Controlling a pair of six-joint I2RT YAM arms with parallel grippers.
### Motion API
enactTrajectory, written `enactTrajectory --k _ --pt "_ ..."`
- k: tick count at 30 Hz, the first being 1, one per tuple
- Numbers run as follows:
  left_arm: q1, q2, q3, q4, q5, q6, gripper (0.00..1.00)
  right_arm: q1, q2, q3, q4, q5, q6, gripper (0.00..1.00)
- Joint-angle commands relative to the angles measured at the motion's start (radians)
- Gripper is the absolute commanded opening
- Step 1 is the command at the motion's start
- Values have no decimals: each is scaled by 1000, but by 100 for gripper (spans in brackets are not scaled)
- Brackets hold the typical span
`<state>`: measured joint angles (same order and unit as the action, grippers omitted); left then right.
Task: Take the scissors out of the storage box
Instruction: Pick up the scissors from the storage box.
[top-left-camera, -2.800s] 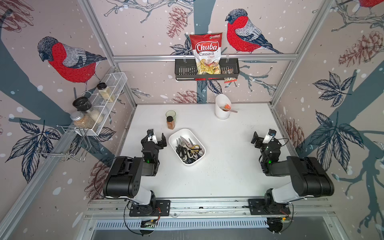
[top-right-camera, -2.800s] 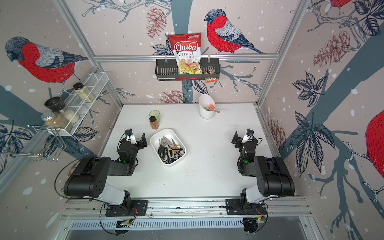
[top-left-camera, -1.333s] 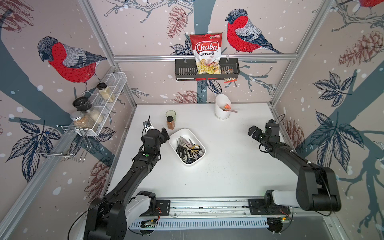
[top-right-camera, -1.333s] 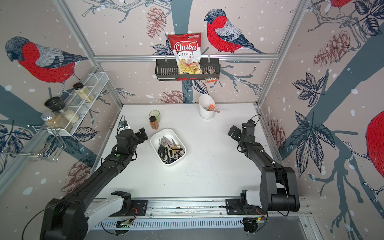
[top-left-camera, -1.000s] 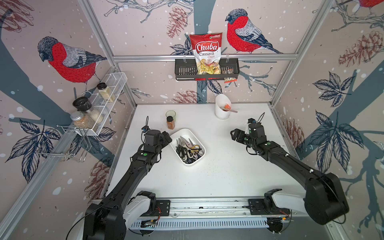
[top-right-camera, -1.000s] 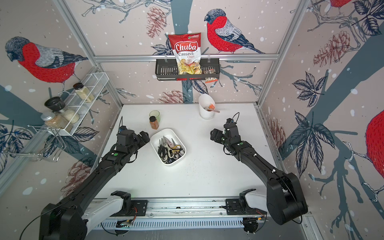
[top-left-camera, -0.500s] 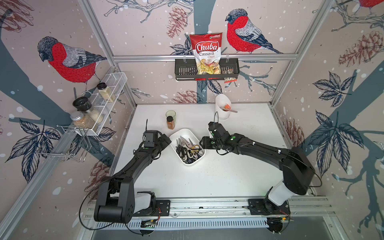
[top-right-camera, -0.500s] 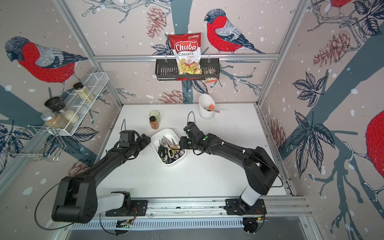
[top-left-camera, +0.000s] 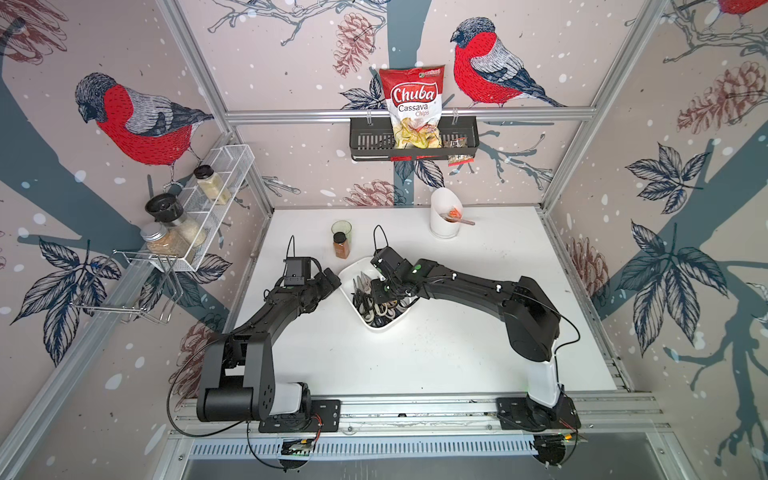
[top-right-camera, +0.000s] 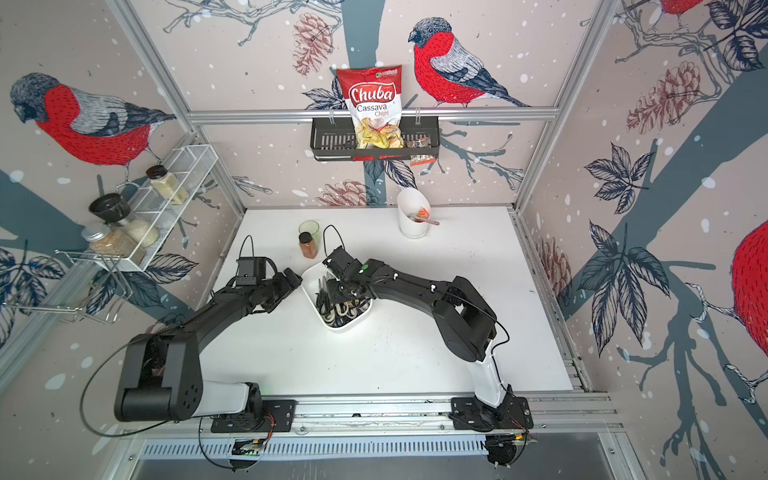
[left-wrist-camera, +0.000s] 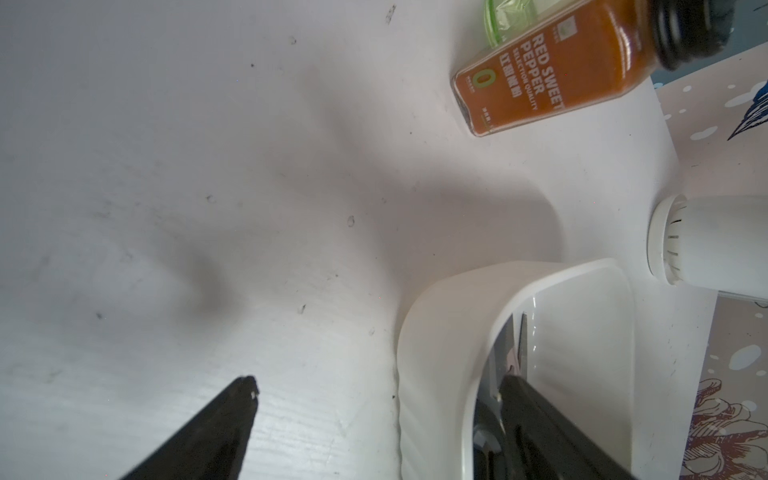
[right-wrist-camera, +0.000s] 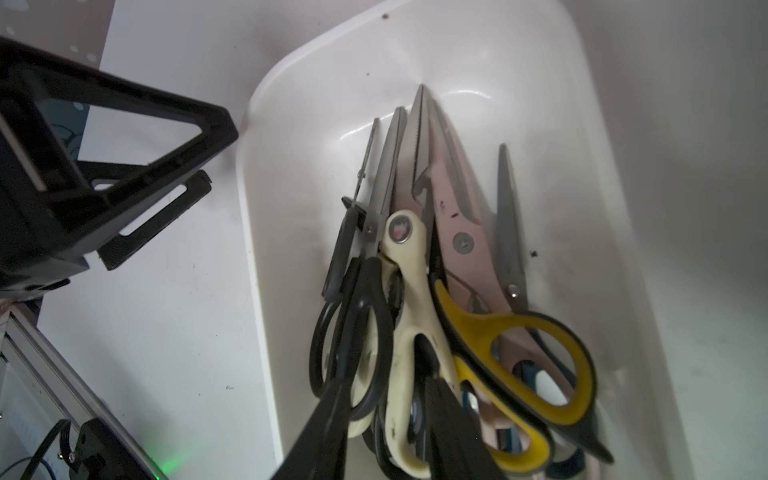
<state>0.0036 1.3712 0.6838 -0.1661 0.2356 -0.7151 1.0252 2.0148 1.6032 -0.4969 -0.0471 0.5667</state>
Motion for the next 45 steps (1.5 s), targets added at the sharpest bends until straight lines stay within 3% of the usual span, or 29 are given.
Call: enactTrajectory --k 1,9,34,45 --pt "4 -24 -18 11 -5 -14 95 17 20 39 -92 33 -55 37" --pt "4 -91 -37 -25 -59 5 95 27 105 150 -185 100 -62 27" --pt "5 -185 -58 -88 -102 64 95 49 227 272 -242 134 -56 27" --pt "13 -189 -44 -104 -111 92 95 55 252 322 -293 175 -48 11"
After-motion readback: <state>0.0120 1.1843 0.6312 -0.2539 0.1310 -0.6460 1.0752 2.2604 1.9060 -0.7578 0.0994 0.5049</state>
